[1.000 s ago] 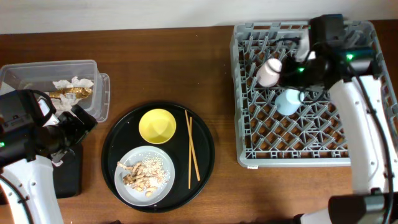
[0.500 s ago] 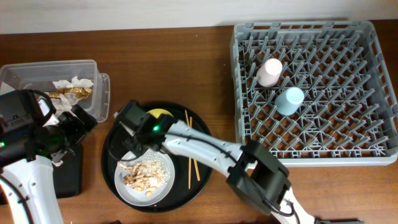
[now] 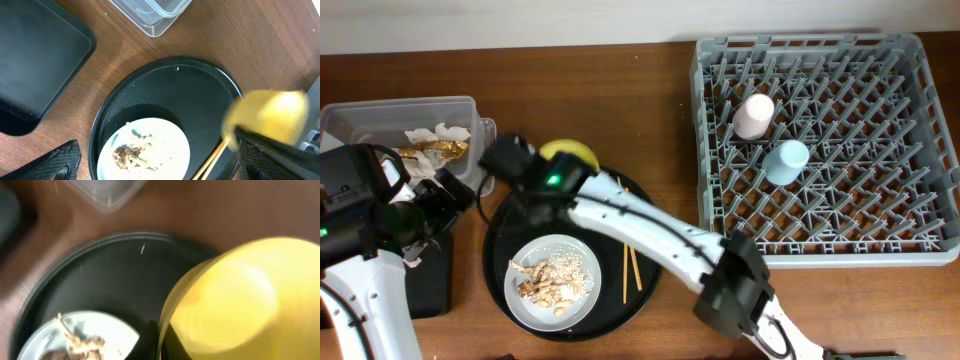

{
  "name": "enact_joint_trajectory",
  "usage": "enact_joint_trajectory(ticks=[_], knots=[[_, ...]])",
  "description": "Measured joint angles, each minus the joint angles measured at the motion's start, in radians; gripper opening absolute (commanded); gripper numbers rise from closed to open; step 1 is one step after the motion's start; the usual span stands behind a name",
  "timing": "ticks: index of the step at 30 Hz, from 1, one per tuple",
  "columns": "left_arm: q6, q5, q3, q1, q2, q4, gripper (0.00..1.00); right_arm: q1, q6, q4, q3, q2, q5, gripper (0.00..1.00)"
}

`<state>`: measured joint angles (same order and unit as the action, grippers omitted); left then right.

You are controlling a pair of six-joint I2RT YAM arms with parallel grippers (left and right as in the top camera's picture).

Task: Sort waste into correct bins and load items into the dishwasher rack
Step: 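Grasp the yellow bowl on the tray with right gripper, then place the yellow bowl upside down in the rack with right gripper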

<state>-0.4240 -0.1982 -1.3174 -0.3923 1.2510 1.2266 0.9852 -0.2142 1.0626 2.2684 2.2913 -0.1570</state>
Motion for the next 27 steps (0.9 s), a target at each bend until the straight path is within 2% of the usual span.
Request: enact_joint_trajectory(ticks=[2, 4, 5, 7, 8, 9, 14, 18, 20, 21, 24, 27], knots=[[0.0, 0.0, 0.0, 0.0, 0.0, 0.0, 0.99, -0.113, -0.101, 0.229, 0.177, -0.043, -0.034, 0.04], [0.0, 0.0, 0.0, 0.0, 0.0, 0.0, 0.99, -0.312, -0.14, 0.41, 0.251, -0.13, -0.061, 0.04], [0.0, 0.0, 0.0, 0.0, 0.0, 0.0, 0.99, -0.382, -0.145, 0.436, 0.258, -0.169, -0.069, 0.04], [0.0, 0.0, 0.0, 0.0, 0.0, -0.001, 0.99, -0.611, -0.106, 0.461, 0.272, -0.232, -0.013, 0.04], [0.0, 0.0, 0.0, 0.0, 0.0, -0.001, 0.99, -0.684, -0.075, 0.456, 0.274, -0.236, 0.063, 0.04], [0.0, 0.0, 0.0, 0.0, 0.0, 0.0, 0.99, -0.885, -0.022, 0.439, 0.273, -0.231, 0.219, 0.04], [0.0, 0.0, 0.0, 0.0, 0.0, 0.0, 0.99, -1.354, 0.09, 0.303, 0.211, -0.145, 0.863, 0.04], [0.0, 0.0, 0.0, 0.0, 0.0, -0.001, 0.99, -1.419, 0.097, -0.009, -0.018, -0.084, 1.223, 0.04], [0.0, 0.0, 0.0, 0.0, 0.0, 0.0, 0.99, -1.421, 0.051, -0.139, -0.169, -0.074, 1.337, 0.04], [0.0, 0.0, 0.0, 0.0, 0.0, 0.0, 0.99, -1.422, -0.021, -0.234, -0.256, -0.069, 1.363, 0.04], [0.0, 0.0, 0.0, 0.0, 0.0, 0.0, 1.0, -1.446, -0.128, -0.242, -0.347, -0.066, 1.383, 0.09], [0.0, 0.0, 0.0, 0.0, 0.0, 0.0, 0.99, -1.518, -0.152, -0.2, -0.355, -0.066, 1.377, 0.13]])
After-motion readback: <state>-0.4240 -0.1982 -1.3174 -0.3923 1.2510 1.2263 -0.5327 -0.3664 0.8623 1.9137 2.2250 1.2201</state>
